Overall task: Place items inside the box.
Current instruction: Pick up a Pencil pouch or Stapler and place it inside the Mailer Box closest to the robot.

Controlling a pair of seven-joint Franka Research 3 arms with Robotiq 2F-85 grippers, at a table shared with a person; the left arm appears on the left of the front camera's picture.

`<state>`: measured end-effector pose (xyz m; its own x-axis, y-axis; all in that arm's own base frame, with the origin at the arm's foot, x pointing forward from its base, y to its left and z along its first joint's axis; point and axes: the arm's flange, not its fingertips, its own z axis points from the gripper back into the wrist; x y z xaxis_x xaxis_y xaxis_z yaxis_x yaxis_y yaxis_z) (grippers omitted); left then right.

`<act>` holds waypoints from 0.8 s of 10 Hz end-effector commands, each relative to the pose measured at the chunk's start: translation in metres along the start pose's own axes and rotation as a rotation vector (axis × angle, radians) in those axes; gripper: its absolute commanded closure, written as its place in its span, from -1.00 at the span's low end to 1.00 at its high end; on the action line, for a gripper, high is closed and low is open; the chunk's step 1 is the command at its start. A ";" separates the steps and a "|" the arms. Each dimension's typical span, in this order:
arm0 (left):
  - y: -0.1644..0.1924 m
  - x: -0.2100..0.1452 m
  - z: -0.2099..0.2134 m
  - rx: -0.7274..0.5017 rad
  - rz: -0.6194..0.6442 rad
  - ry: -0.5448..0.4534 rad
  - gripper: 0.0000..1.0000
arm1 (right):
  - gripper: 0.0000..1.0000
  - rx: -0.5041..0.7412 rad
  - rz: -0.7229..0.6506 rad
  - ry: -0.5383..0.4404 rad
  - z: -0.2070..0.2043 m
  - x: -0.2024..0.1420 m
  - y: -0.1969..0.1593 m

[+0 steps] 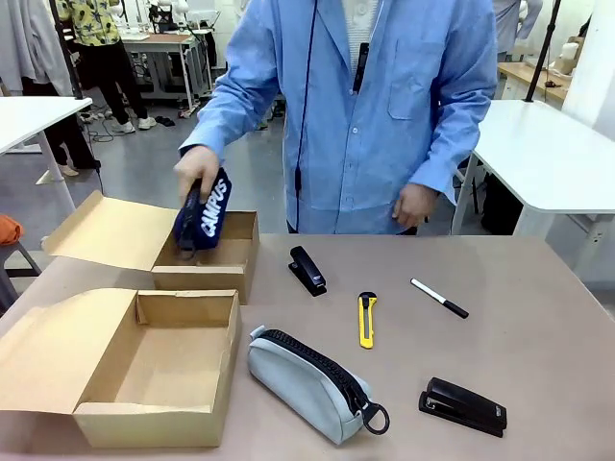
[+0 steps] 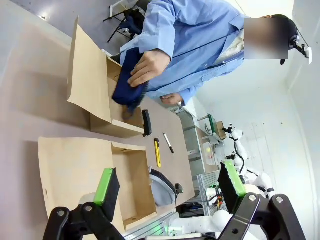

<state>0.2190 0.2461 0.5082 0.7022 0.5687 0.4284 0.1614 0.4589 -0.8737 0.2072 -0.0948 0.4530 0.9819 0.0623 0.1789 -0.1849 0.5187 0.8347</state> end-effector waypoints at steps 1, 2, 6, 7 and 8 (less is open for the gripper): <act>-0.001 0.001 0.000 -0.017 -0.020 -0.009 -1.00 | -1.00 0.004 -0.033 -0.027 0.004 0.000 -0.007; -0.001 0.001 0.000 -0.017 -0.020 -0.009 -1.00 | -1.00 0.000 0.000 0.000 0.000 0.000 0.000; -0.001 0.001 0.000 -0.017 -0.020 -0.009 -1.00 | -1.00 -0.226 0.328 0.201 -0.187 0.080 0.095; -0.001 0.001 0.000 -0.017 -0.020 -0.009 -1.00 | -1.00 -0.288 0.401 0.264 -0.245 0.086 0.114; -0.001 0.001 0.000 -0.017 -0.020 -0.009 -1.00 | -1.00 -0.326 0.488 0.331 -0.295 0.080 0.132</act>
<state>0.2196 0.2464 0.5070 0.7029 0.5688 0.4271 0.1605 0.4581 -0.8743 0.2495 0.1868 0.4483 0.7859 0.5434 0.2951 -0.6047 0.5758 0.5502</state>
